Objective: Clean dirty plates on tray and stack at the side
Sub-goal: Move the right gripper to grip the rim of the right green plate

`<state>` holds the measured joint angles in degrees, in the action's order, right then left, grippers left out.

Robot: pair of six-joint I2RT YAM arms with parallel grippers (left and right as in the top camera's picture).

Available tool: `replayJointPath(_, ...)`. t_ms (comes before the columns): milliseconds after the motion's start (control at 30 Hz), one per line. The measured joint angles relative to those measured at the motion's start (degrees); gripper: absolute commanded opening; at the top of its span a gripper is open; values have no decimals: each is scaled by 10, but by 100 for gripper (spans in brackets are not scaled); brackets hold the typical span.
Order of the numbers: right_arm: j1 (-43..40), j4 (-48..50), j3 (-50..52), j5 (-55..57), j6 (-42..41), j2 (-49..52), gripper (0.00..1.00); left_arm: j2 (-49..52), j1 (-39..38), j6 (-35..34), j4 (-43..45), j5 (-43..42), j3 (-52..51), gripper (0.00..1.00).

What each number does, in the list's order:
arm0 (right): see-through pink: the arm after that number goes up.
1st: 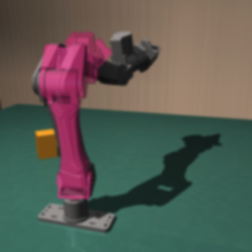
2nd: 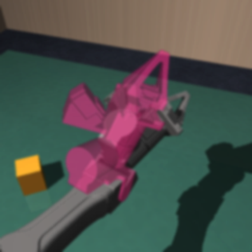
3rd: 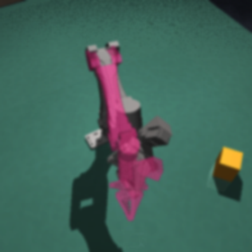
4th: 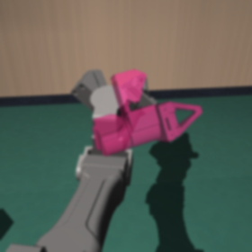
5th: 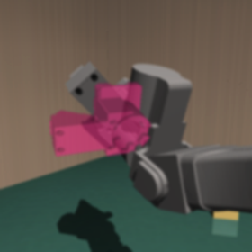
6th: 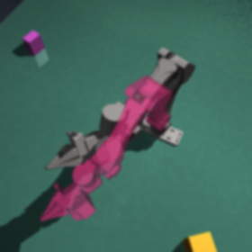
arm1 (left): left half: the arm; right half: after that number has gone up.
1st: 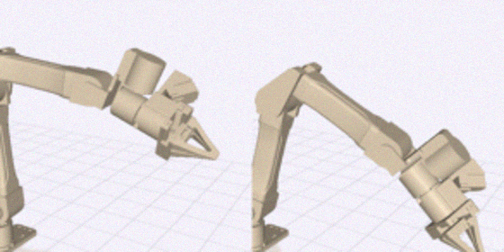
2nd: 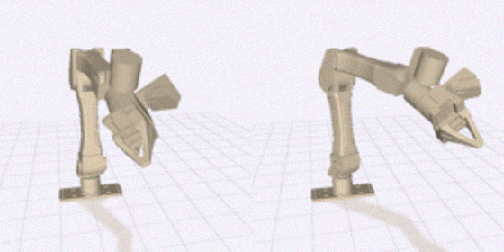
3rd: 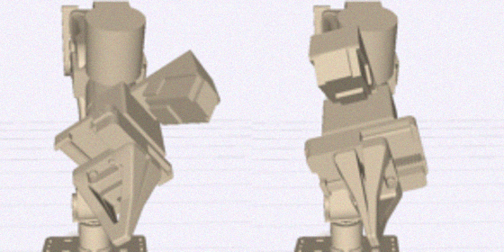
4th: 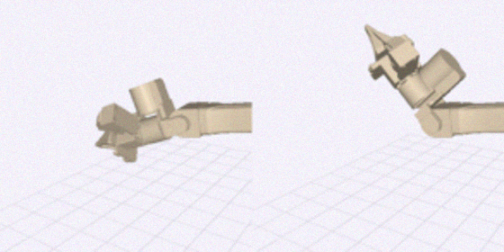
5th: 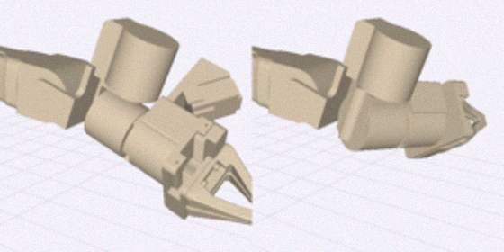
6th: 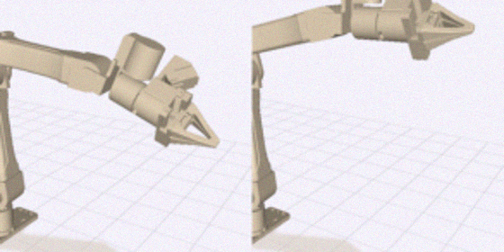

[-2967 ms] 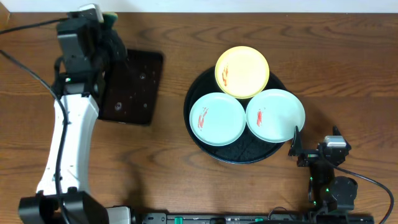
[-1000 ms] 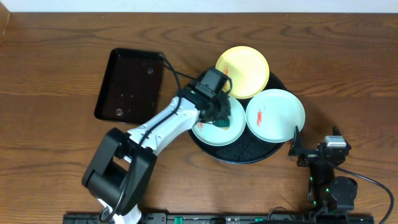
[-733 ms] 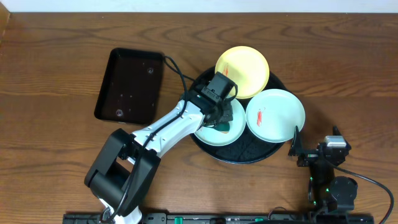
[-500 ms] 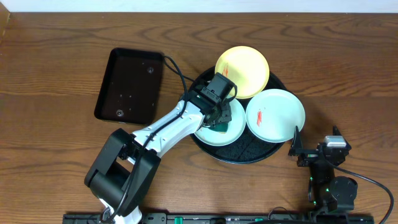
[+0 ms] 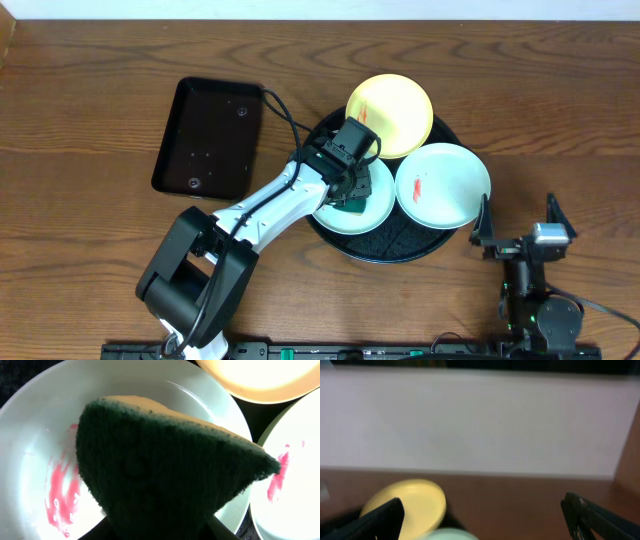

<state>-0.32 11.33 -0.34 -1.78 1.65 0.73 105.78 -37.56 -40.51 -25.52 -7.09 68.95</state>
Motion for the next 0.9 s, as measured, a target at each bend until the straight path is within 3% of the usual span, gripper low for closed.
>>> replayJointPath(133,0,153,-2,-49,-29,-1,99,0,0,0,-2,0,0,38)
replayJointPath(233,0,177,-14,-84,-40,0,99,0,0,0,-7,0,0,37)
replayJointPath(433,0,-92,-174,-108,-16,109,99,0,0,0,-11,0,-1,37)
replayJointPath(567,0,-300,-400,-117,32,318,99,0,0,0,-11,0,-2,37)
replayJointPath(667,0,-402,-520,-135,47,432,99,0,0,0,-11,0,-2,33)
replayJointPath(767,0,-476,-634,-210,54,562,99,0,0,0,-10,0,-2,33)
replayJointPath(900,0,-488,-697,-334,56,683,99,0,0,0,-11,0,-2,33)
